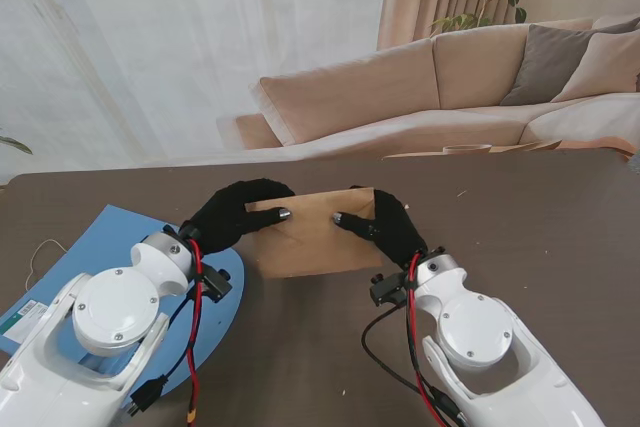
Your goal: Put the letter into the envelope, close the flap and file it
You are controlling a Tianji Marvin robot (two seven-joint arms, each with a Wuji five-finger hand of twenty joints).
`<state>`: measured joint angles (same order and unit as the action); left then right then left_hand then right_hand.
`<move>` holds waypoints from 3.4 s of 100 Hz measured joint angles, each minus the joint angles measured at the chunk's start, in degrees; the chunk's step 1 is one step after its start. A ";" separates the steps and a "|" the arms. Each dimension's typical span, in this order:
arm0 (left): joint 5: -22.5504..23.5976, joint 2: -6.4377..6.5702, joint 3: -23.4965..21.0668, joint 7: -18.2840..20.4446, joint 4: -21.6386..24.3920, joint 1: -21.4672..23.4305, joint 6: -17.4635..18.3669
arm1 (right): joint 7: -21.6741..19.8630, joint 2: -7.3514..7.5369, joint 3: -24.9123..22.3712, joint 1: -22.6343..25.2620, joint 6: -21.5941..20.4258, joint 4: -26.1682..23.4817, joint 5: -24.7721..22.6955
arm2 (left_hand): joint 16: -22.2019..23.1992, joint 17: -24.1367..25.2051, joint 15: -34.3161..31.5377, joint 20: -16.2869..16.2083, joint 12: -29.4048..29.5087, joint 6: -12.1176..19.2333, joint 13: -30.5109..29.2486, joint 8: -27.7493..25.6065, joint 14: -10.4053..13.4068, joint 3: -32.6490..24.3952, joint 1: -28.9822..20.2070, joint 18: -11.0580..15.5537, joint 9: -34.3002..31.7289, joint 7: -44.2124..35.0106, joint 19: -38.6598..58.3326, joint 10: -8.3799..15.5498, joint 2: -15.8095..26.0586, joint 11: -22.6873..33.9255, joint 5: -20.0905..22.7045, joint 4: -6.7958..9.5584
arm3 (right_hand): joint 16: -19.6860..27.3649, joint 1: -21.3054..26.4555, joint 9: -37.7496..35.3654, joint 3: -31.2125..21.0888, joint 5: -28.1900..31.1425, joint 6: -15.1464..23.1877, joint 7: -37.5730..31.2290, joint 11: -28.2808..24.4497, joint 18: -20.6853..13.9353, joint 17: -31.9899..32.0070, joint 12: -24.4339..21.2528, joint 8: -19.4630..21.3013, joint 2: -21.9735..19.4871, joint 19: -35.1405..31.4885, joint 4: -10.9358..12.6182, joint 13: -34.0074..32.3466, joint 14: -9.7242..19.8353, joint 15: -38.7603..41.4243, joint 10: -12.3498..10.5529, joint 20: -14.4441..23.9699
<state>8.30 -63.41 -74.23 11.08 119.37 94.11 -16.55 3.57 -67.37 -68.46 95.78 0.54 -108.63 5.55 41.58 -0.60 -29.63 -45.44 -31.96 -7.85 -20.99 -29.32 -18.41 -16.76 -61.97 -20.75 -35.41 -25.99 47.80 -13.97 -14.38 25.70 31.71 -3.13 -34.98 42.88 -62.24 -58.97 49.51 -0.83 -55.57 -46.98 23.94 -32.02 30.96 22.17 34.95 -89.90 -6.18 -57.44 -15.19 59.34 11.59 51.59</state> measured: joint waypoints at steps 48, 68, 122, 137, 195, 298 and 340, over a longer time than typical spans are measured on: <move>13.38 1.88 -6.91 6.13 -0.52 2.83 8.19 | 4.58 -0.67 -1.70 4.57 -0.24 -1.62 -2.04 | -4.48 0.25 16.45 -6.64 6.34 -1.95 8.61 6.41 3.07 -1.50 12.50 2.19 13.53 7.77 -30.18 2.15 -3.63 -6.79 -10.19 0.00 | 0.00 0.00 -0.01 0.00 0.00 -0.41 -0.01 0.16 0.58 -1.41 -0.34 0.01 0.00 -0.71 -0.01 -1.13 0.00 0.02 0.32 0.00; 25.59 2.72 -9.92 7.51 -2.60 4.94 9.28 | 8.39 -1.01 -1.77 7.61 -1.43 -1.64 -6.81 | -4.48 -0.49 17.18 -7.41 6.34 -1.95 7.66 6.42 3.07 -1.25 12.50 2.20 13.52 7.84 -30.21 2.18 -3.48 -7.01 -10.16 0.00 | 0.00 0.00 -0.01 -0.01 0.00 -0.55 -0.01 0.18 0.61 -1.41 -0.52 0.00 0.00 -0.74 -0.01 -1.13 -0.01 0.02 0.52 0.00; 55.00 3.57 -12.25 8.75 -12.34 8.33 -4.07 | 17.48 -2.09 -0.74 11.20 -7.09 0.94 -12.78 | -0.69 -3.11 16.36 -9.73 4.93 -1.57 6.17 6.23 3.71 13.33 10.39 2.98 12.40 9.25 -30.28 3.30 3.74 -5.42 -10.15 0.02 | -0.01 0.01 0.00 -0.08 0.00 -1.27 -0.01 0.88 0.62 -1.27 -0.65 -0.02 0.00 -0.75 -0.01 -1.13 -0.14 0.02 0.75 0.00; 58.21 3.74 -12.04 9.55 -14.99 8.54 -5.96 | 16.60 -2.25 -0.68 11.19 -7.88 1.10 -12.54 | 0.22 -2.32 14.67 -10.32 2.61 -1.07 8.42 4.48 5.93 15.83 10.43 4.57 14.22 9.03 -30.21 4.56 4.50 -4.20 -7.47 0.05 | -0.01 0.02 -0.01 -0.10 0.00 -1.38 -0.01 0.88 0.62 -1.26 -0.65 -0.03 0.00 -0.75 -0.01 -1.13 -0.14 0.03 0.76 -0.02; 51.24 3.46 -12.39 0.12 -19.42 12.39 -8.09 | 17.65 -2.43 -0.34 11.22 -8.56 1.10 -12.77 | -7.11 5.92 24.41 -5.99 2.83 -6.05 18.08 3.50 13.39 16.31 10.44 11.44 27.46 10.78 -34.61 10.76 4.56 -19.95 -7.20 0.71 | -0.01 0.03 0.00 -0.10 0.00 -1.40 -0.01 0.89 0.62 -1.26 -0.65 -0.03 0.00 -0.75 -0.01 -1.13 -0.15 0.03 0.80 -0.03; 48.52 1.73 -11.74 -8.32 -19.03 18.68 -12.51 | 19.23 -2.64 0.62 12.39 -9.15 0.06 -14.03 | -19.99 5.52 26.45 4.16 18.25 -8.51 18.08 5.34 14.29 2.20 16.25 11.84 27.47 13.75 -37.13 13.51 -0.62 -24.41 -11.94 0.71 | -0.01 0.03 -0.01 -0.51 0.00 -1.41 -0.01 0.89 0.62 -1.21 -0.38 -0.03 0.00 -0.76 -0.04 -1.13 -0.16 0.03 0.82 -0.03; 49.79 2.08 -10.92 -5.85 -18.85 18.18 -13.34 | 18.79 -2.65 0.49 12.27 -9.09 0.08 -13.35 | -24.35 5.20 27.28 7.64 18.90 -8.36 18.08 -29.26 15.05 -6.93 23.39 12.42 28.64 -17.68 -37.76 13.33 -4.85 -24.47 -21.73 0.06 | -0.02 0.03 0.00 -0.55 0.00 -1.41 -0.01 0.86 0.62 -0.70 -0.34 0.01 0.00 -0.79 -0.04 -1.13 -0.23 0.12 0.82 -0.03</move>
<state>58.08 -61.33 -85.15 5.23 100.52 112.29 -29.88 22.36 -70.03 -67.97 108.05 -8.56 -108.56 -7.80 17.23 4.59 -2.35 -37.79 -13.06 -16.21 -2.91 -58.58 -3.36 -23.69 -38.58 -8.33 -6.77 -43.67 10.03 -0.64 -19.22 1.24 9.99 -3.07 -35.00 42.91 -62.25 -59.52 49.51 -2.24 -55.58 -46.12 24.56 -32.73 30.62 22.18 34.95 -90.68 -6.22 -58.57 -15.42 59.46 12.41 51.56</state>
